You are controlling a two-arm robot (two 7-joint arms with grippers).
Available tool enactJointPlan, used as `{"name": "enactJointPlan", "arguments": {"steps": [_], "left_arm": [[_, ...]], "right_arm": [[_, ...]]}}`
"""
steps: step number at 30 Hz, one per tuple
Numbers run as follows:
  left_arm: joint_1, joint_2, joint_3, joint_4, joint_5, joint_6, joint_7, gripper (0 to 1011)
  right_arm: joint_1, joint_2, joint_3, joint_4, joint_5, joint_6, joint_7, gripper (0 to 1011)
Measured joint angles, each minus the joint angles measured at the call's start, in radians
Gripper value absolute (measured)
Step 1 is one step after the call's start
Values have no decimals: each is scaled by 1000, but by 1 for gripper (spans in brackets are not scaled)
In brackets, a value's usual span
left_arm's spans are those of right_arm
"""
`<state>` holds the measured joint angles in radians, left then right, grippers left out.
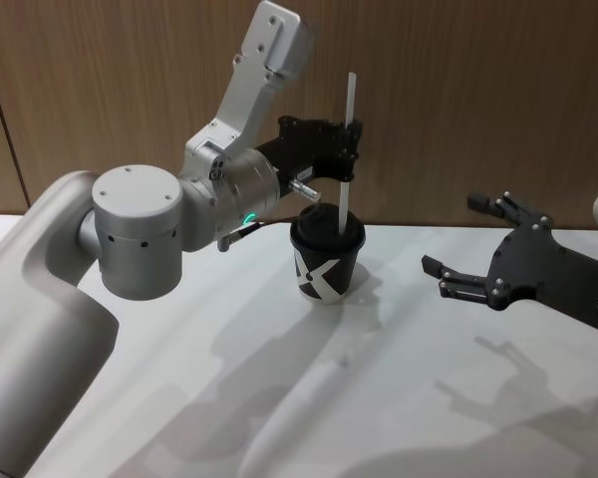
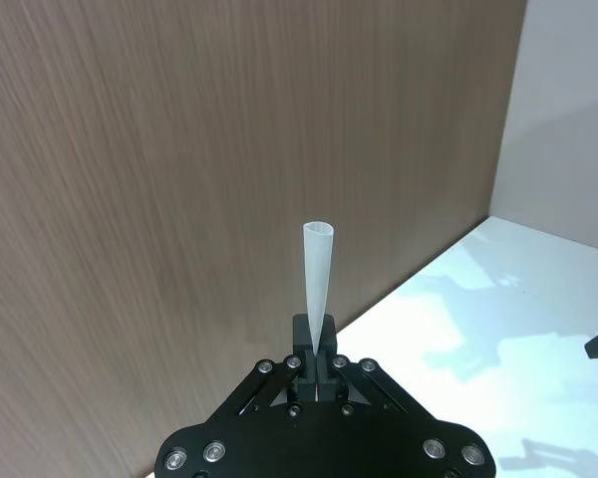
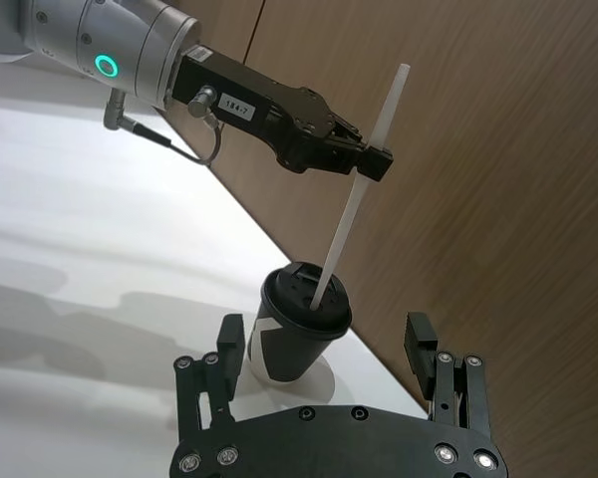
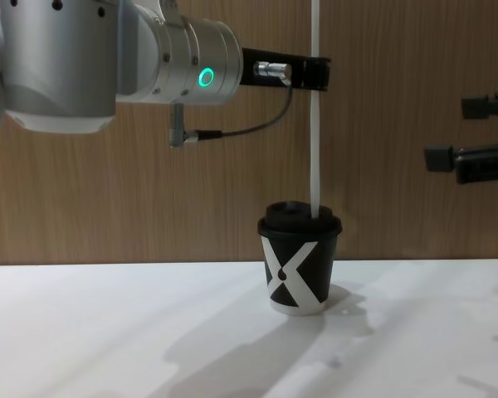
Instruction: Pick up the straw with one hand, pass it to the other hand, and insert it into the cup.
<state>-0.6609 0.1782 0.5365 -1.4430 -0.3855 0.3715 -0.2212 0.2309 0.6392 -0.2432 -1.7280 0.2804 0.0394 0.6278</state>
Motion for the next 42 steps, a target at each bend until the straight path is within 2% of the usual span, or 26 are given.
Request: {"name": "enactJointPlan", "arguments": {"steps": [27,33,42], "left_arm": [[3,-26,-28,86,-10,-15,-36,7],[2,-29,-31,101,-10,-22,-42,146],[1,-32,-33,115,-10,-27,-47,422]], "right_arm": [[0,0,0,0,0,0,0,1001],[0,0,0,0,0,0,0,1001],[0,0,0,0,0,0,0,1001]]}}
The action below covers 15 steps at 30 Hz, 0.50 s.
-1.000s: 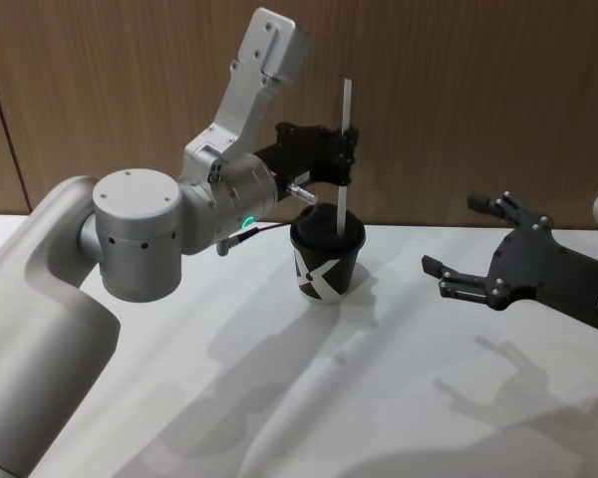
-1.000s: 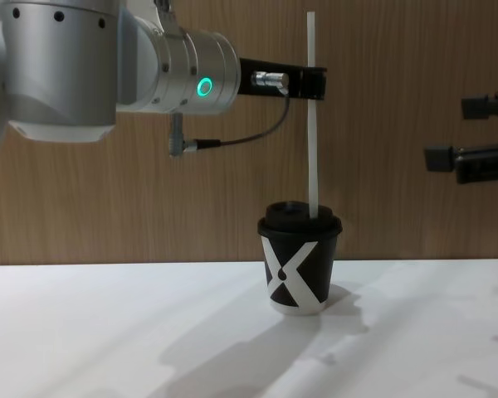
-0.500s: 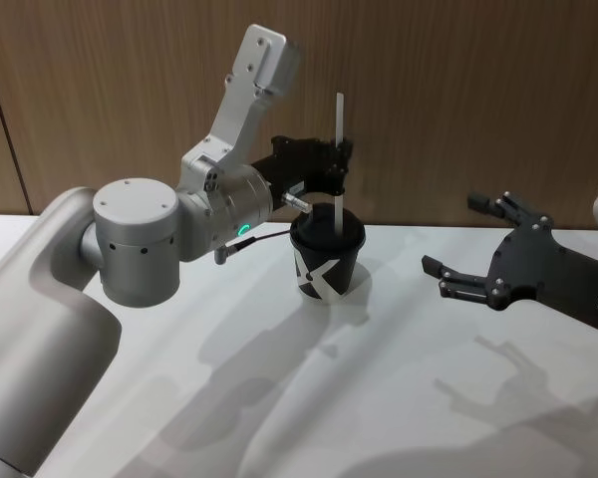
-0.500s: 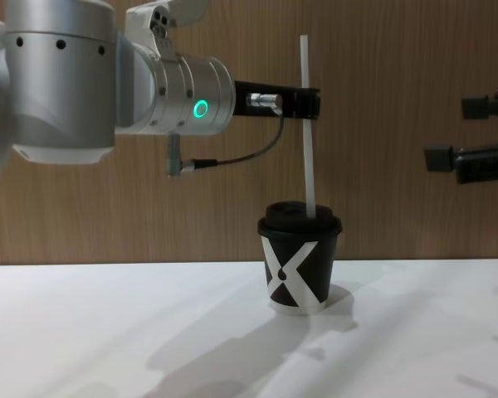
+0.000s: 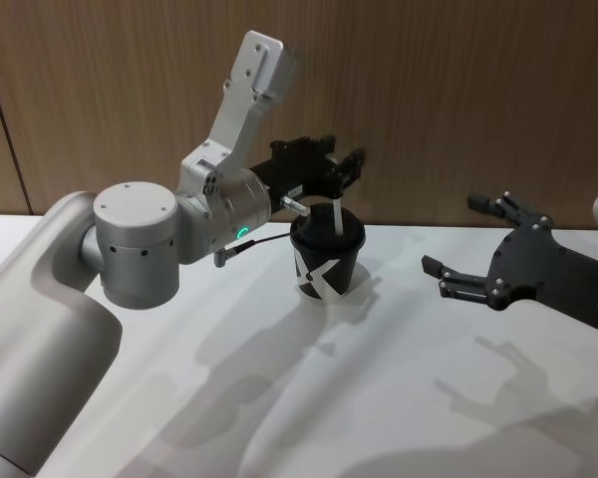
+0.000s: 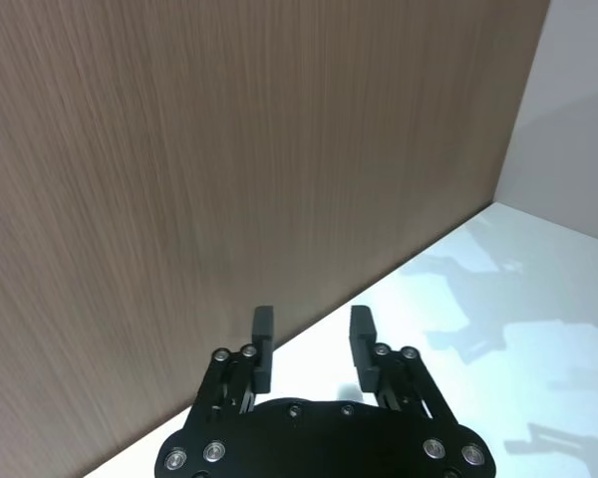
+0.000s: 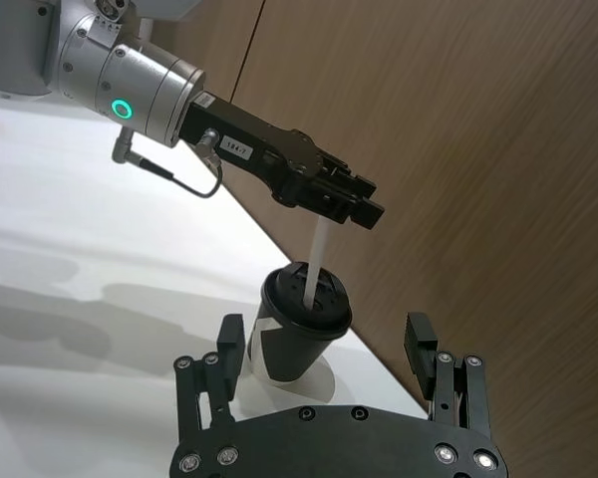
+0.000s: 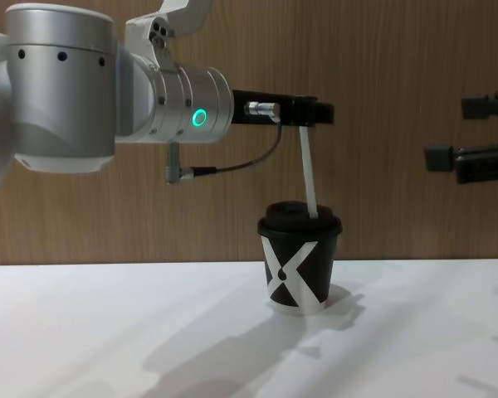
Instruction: Pick up the straw with one hand, pass it to the other hand, and insert it into the cup.
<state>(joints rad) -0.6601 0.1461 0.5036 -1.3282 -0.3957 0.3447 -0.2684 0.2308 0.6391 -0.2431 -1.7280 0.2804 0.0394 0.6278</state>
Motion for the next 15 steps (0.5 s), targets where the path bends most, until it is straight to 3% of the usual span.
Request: {"name": "enactJointPlan", "arguments": {"steps": [4,8,13,15], "left_arm": [[0,-1,-1,4,0,-1,-2,581],[0,-1,-1,5,0,-2,-2,653],[3,-1,-5,4,0,-6,-5,861],[9,1,-8,0,-1,-13,-8,894]], "right_arm": [[0,0,0,0,0,0,0,1001],[0,0,0,0,0,0,0,1001],[2,0,0,0,1,1,-1,1001],[4,-2,0,0,4,3,-3,1001]]}}
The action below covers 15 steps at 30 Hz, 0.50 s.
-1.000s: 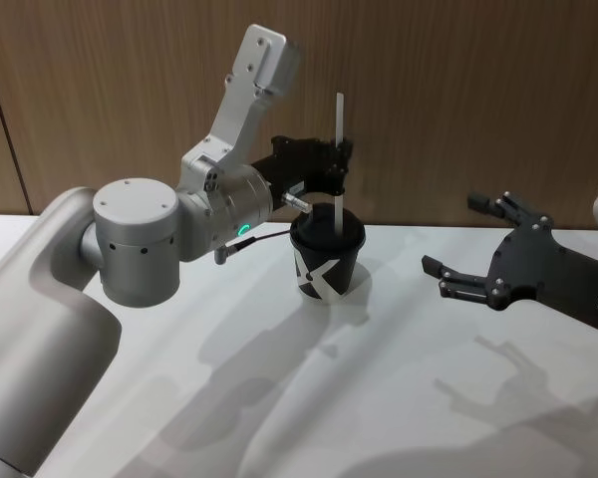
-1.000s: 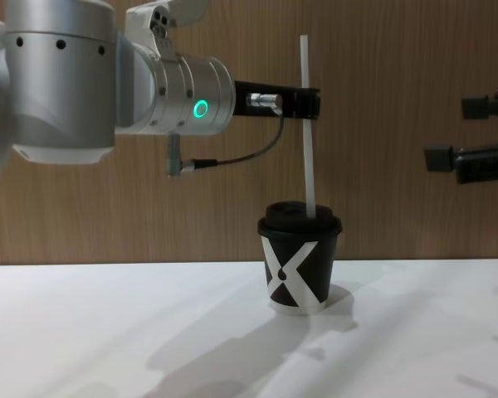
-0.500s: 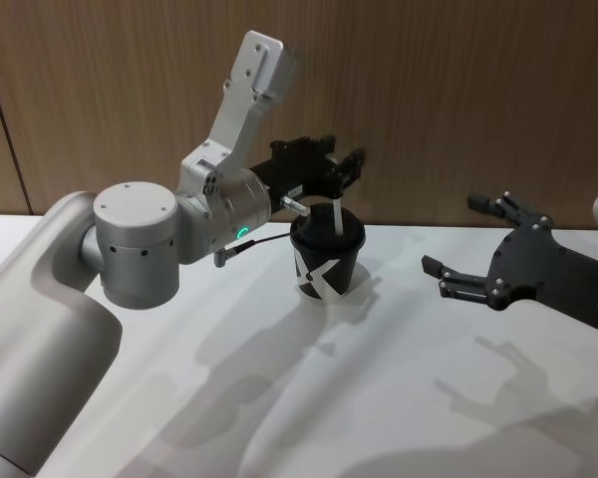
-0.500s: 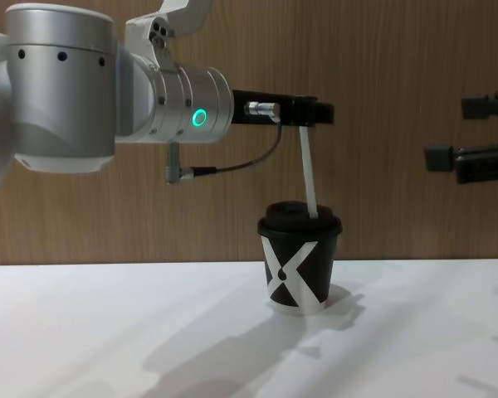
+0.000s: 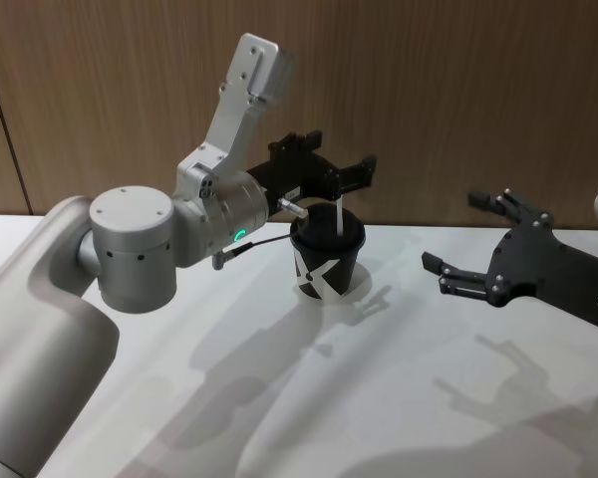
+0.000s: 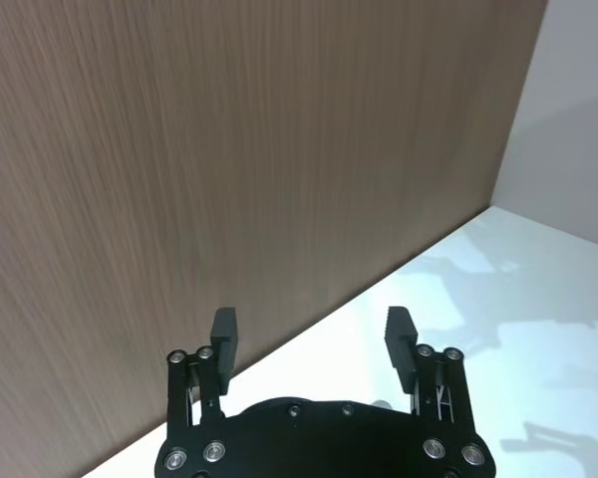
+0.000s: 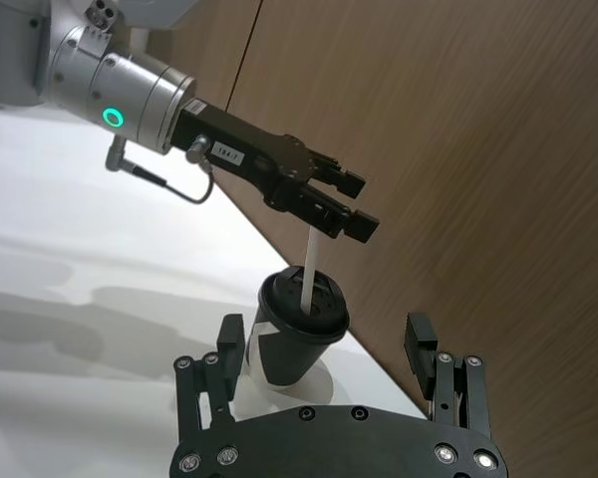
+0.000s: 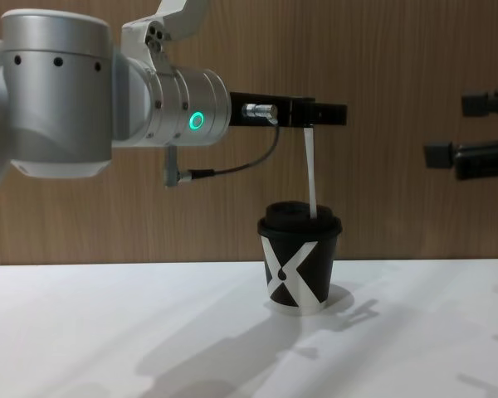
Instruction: Pick up the straw with one hand, pass it to the other hand, and insert it into the cup.
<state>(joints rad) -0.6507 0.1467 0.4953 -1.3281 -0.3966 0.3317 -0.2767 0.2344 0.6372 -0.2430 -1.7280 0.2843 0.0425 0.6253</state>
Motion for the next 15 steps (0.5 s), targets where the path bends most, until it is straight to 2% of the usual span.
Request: {"name": "enactJointPlan", "arguments": {"steps": [2,5,8,15], "left_arm": [[6,2,-3,-4,-3,-9,-7,958],[15,7,-7,-9,-10,-22,-22,1002],[23,12,-10,-13,-18,-34,-38,1002],[50,29,-24,-19,-53,-74,-94,1002]], "right_arm": [[4,-4,2,0,8,6,-3,1001],[10,-13,6,-4,23,20,-10,1001],[15,-21,9,-7,36,32,-16,1001],[36,-56,28,-24,97,95,-44,1001]]}}
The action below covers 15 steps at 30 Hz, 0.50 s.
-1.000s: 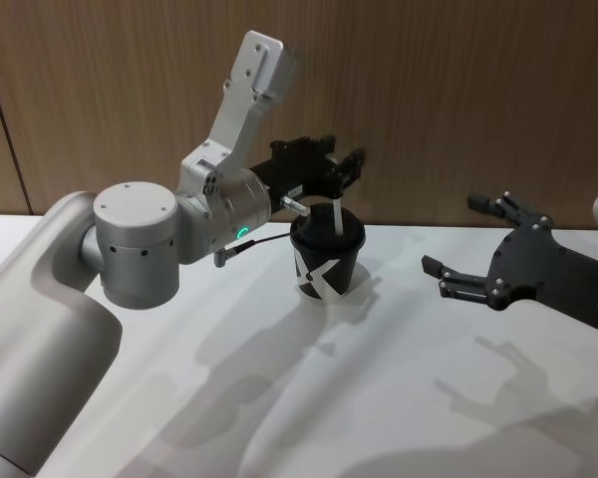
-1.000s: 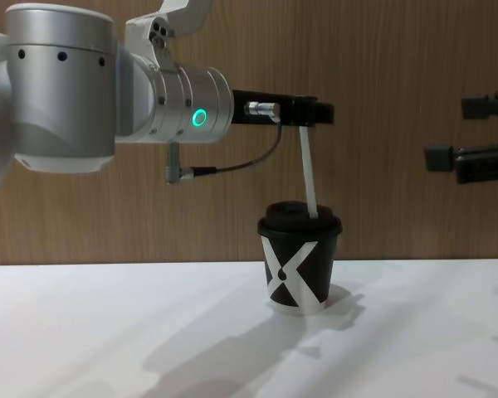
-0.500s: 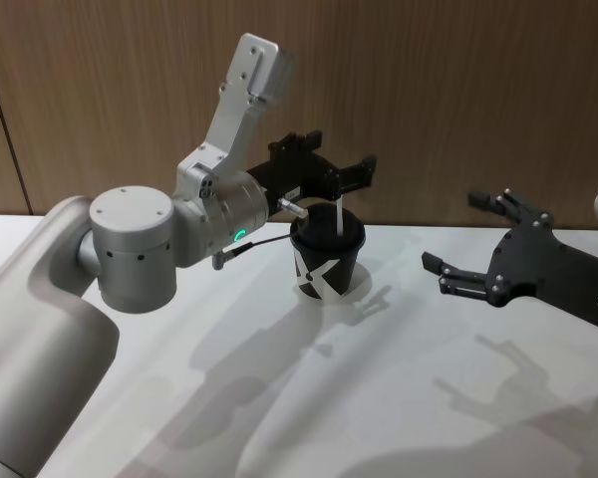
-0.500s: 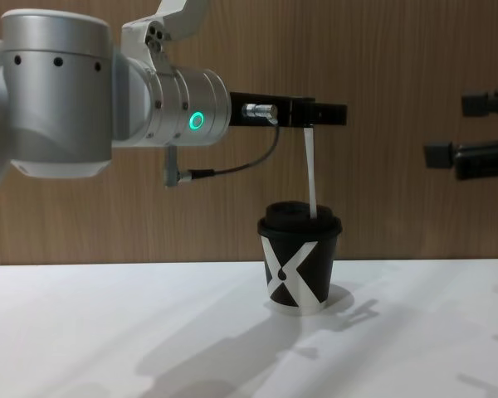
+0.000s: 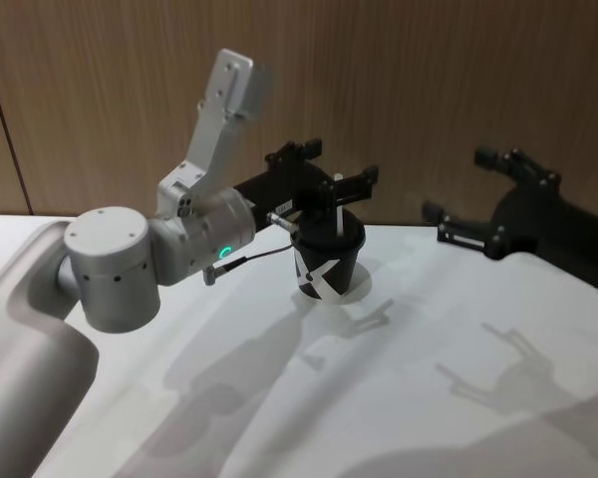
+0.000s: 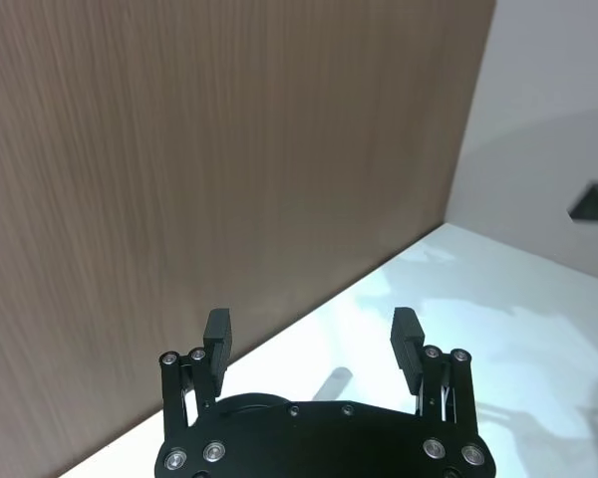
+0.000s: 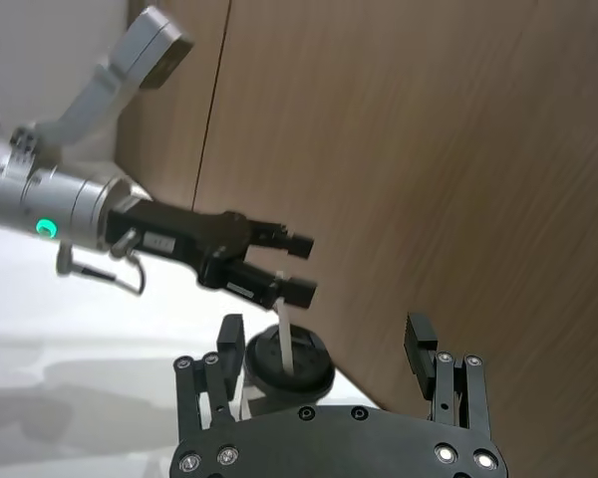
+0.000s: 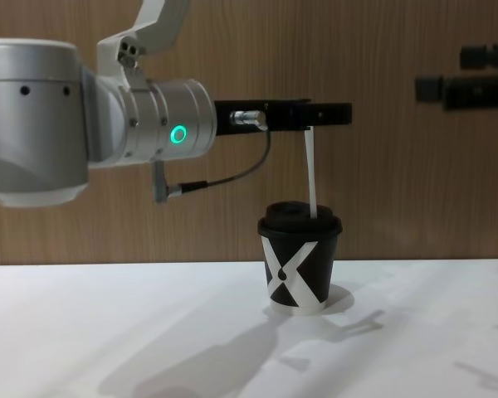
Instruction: Pick up the straw with one hand, pass it to the other hand, and insert it into the cup.
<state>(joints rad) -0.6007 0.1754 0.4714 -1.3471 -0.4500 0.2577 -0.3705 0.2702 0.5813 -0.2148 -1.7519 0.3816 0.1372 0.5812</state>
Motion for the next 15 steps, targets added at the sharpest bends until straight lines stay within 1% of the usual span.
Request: {"name": "enactJointPlan", "arguments": {"steps": [3,6,9,10,13,14,15], "left_arm": [[8,5,-4,-1,-13,-12,-16,1002],[21,11,-11,-2,-30,-32,-37,1002],[29,14,-16,-3,-39,-45,-46,1002],[34,15,-19,-3,-45,-56,-52,1002],[42,18,-24,-3,-53,-72,-59,1002],[47,19,-27,-3,-57,-83,-64,1002],[49,19,-28,-3,-60,-92,-67,1002]], "right_arm": [[6,-12,6,-6,20,20,-9,1001],[19,-35,17,-16,60,59,-23,1001],[26,-48,22,-22,87,87,-32,1001],[31,-59,27,-26,107,106,-38,1001],[39,-74,33,-32,135,134,-46,1001],[44,-83,38,-35,154,155,-52,1001],[46,-86,39,-37,164,166,-55,1001]]}}
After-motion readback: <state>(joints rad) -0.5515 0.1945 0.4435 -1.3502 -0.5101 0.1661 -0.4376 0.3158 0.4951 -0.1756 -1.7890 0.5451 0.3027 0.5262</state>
